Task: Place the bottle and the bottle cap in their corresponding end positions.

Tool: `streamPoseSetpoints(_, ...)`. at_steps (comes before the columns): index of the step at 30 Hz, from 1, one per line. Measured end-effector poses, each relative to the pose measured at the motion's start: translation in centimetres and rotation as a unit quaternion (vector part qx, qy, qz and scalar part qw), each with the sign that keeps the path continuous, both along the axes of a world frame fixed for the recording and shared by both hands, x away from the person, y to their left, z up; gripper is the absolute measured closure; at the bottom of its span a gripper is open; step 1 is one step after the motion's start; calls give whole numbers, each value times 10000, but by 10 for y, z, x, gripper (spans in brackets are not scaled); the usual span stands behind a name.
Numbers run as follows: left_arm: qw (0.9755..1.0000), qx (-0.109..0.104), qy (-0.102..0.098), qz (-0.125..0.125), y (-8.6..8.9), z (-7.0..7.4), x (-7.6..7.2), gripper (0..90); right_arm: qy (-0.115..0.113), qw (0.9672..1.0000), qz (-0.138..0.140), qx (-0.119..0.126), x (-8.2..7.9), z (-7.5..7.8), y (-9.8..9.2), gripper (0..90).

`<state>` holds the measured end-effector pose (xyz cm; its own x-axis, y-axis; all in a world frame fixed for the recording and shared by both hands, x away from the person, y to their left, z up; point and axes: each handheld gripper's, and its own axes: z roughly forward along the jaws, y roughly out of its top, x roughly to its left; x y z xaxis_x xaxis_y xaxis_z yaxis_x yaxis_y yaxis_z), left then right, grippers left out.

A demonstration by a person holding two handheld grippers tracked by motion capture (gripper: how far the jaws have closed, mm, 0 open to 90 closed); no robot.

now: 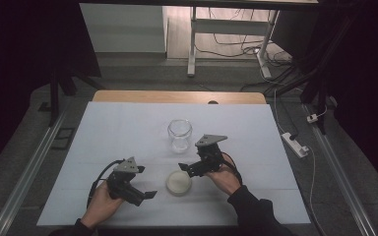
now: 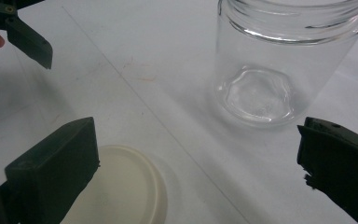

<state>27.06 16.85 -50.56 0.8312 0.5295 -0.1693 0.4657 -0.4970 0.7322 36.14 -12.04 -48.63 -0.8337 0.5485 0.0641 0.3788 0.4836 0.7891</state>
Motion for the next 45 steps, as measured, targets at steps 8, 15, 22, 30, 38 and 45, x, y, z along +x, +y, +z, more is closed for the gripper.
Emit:
streamPoseSetpoints(8, 9999, -35, -44, 121, 8, 4, -10, 0, 4, 10000, 17, 15, -13, 2, -9, 0)
streamPoseSetpoints(15, 9996, -67, -99, 257, 19, 6, -17, 0, -8, 10000, 48, -33, -25, 3, -16, 0)
streamPoseSetpoints(22, 9989, -107, -104, 452, 33, 7, -25, 0, -18, 9999, 43, -113, -36, 3, -25, 0)
streamPoseSetpoints(30, 9976, -41, -52, 682, 46, 4, -33, 0, -65, 9995, -70, -285, -48, 0, -43, 0)
streamPoseSetpoints(38, 9953, 156, 85, 954, 58, -3, -40, 0, 3, 9987, -282, -413, -56, -5, -62, 0)
streamPoseSetpoints(45, 9926, 248, 177, 1174, 68, -7, -46, 0, 39, 9978, -467, -462, -63, -9, -80, 0)
